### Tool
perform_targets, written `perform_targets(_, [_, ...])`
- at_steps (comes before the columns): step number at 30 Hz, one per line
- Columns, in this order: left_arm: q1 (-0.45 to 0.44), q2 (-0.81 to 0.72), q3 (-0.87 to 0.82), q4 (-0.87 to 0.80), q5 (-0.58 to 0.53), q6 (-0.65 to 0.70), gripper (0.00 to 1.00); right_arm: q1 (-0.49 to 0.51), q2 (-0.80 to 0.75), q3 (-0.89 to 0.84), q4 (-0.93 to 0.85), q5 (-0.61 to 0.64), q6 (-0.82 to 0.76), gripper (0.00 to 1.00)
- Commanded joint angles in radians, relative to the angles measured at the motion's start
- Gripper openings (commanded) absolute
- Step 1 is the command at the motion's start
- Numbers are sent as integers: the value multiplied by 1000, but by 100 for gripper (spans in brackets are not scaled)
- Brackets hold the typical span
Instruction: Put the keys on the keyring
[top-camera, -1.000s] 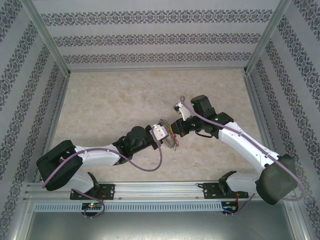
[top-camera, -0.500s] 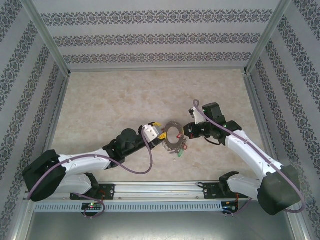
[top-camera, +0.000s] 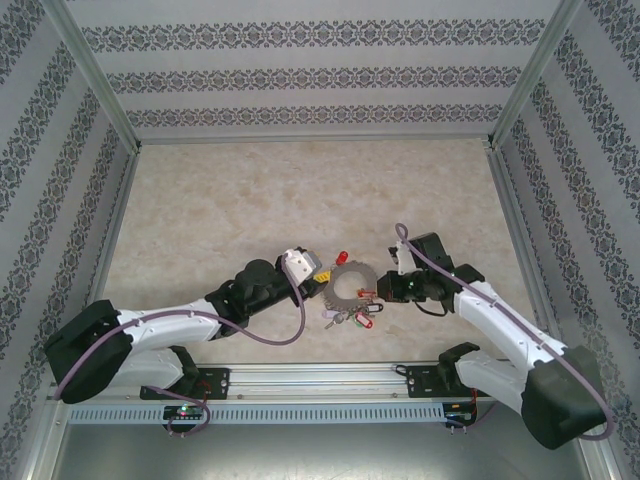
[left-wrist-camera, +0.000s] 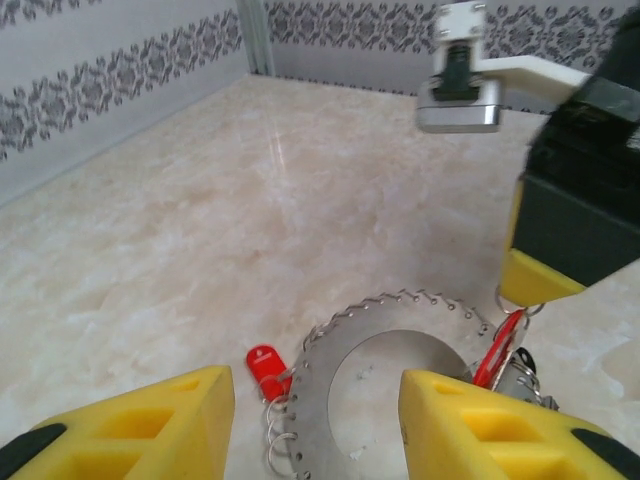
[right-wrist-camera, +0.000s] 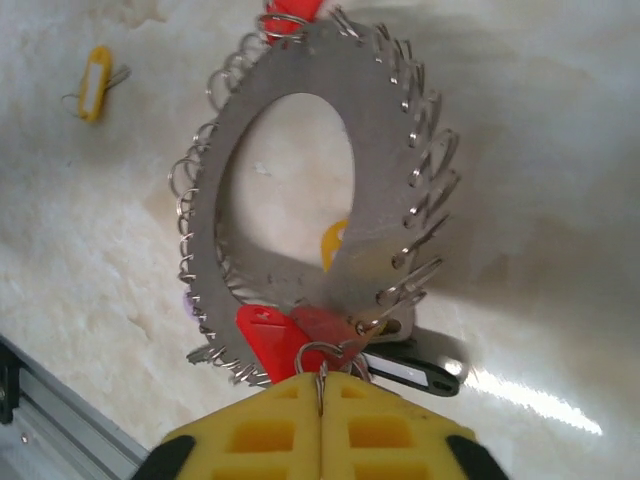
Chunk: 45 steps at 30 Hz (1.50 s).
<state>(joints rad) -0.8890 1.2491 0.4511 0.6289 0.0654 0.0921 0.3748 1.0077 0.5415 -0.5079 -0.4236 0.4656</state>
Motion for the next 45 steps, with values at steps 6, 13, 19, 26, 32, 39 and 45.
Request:
perform_targets(6, [6,-12,30,-135,-150,-333,55,-82,-145,-122,8,275,216,49])
perform_targets(13, [26,34,88,-320,-125,-659,74,-163,72,-11,163,1,-25,60])
perform_targets(19, [27,157,145,-370,-11,-847,75,-168,326,83,214,-83,-68,58])
perform_targets(26, [27,262,159,-342,13,-986,75,-169,414,92,274,-93,-88,57])
perform_targets(32, [26,352,177,-265,51,-1023,71,-170,492,112,284,-141,-103,54])
perform_targets(39, [33,437,191,-178,73,-1037,67,-167,543,100,314,-235,-86,48])
perform_targets(45, [45,488,220,-144,105,-1034,61,-156,527,71,343,-274,-61,43])
